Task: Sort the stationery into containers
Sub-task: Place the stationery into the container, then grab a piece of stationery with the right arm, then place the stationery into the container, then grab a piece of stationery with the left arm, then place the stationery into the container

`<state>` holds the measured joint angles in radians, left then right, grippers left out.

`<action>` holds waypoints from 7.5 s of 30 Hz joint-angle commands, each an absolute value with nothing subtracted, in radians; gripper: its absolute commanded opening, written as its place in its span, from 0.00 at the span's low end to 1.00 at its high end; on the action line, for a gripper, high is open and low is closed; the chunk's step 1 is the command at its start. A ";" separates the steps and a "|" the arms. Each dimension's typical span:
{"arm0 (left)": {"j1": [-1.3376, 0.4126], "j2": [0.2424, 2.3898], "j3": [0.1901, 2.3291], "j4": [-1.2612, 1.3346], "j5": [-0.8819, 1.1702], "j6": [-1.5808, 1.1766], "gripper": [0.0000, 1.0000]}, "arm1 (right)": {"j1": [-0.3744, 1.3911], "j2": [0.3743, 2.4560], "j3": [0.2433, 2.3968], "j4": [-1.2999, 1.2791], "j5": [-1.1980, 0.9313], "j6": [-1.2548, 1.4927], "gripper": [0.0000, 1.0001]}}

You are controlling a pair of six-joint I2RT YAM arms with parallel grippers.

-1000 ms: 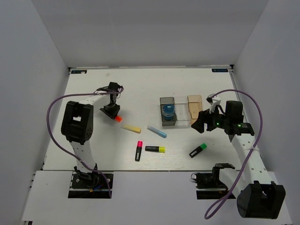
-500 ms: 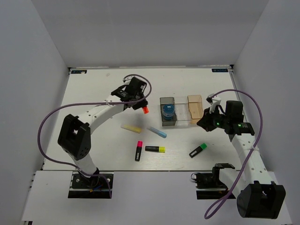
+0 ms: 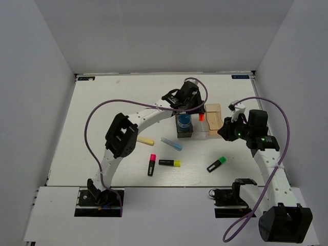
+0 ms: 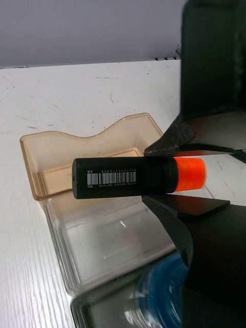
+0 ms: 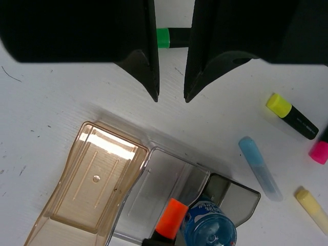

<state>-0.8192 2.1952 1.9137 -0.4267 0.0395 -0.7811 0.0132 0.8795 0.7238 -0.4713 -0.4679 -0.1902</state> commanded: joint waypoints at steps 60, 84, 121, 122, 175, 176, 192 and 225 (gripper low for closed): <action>-1.043 1.146 0.836 -0.724 -0.114 -0.204 0.80 | 0.055 1.307 0.515 -0.805 -0.598 -2.098 0.64; -1.098 1.370 0.936 -0.647 -0.075 -0.201 0.80 | 0.060 1.471 0.551 -0.733 -0.198 -2.283 0.50; -1.147 1.485 1.081 -0.796 -0.124 0.152 0.57 | 0.213 1.678 1.440 -0.653 -0.379 0.164 0.00; -1.146 1.488 1.077 -0.793 -0.124 0.162 0.57 | 0.222 1.693 1.436 -0.652 -0.349 0.167 0.00; -1.075 1.838 1.170 -0.669 0.103 0.253 0.11 | 0.140 1.161 0.916 -0.459 -0.606 -0.121 0.80; -1.077 1.813 1.190 -0.678 0.101 0.241 0.04 | 0.132 1.129 0.896 -0.456 -0.607 -0.120 0.83; -0.947 1.804 1.707 -0.533 0.114 -0.119 0.00 | 0.069 0.922 0.810 -0.465 -0.353 -0.054 0.75; -0.851 2.128 1.968 -0.528 -0.107 -0.542 0.04 | 0.014 0.822 0.735 -0.402 -0.262 -0.029 0.50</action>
